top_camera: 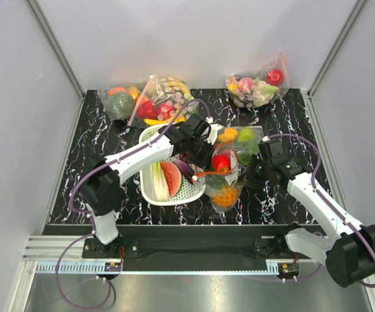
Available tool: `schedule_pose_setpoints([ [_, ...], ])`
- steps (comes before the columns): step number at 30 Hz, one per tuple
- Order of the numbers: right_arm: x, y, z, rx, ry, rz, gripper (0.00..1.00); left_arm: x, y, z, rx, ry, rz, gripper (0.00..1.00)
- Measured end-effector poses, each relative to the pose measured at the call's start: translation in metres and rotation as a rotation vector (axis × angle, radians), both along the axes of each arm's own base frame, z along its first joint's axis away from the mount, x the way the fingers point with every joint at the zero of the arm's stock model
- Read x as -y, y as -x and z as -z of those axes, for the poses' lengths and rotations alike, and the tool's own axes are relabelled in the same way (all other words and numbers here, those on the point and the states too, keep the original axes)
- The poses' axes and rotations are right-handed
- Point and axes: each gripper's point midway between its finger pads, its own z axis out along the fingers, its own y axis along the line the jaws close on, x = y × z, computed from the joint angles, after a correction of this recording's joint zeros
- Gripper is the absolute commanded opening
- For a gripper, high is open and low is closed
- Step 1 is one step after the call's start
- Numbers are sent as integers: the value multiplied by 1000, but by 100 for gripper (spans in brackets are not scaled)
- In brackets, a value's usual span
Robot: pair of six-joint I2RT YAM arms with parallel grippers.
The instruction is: Open the zip-top bag and remove the fake food
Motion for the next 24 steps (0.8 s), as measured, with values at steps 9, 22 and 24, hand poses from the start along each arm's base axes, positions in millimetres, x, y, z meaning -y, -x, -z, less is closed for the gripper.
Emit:
schedule_pose_setpoints([
  [9,8,3,-5,-16,42,15,0,9,-12,-28,-15,89,-21,0],
  [22,22,-1,-18,13,131,4,2,23,-19,-72,-47,241,-22,0],
  [24,22,-1,-18,14,133,3,17,23,-21,-75,-42,256,-26,0],
])
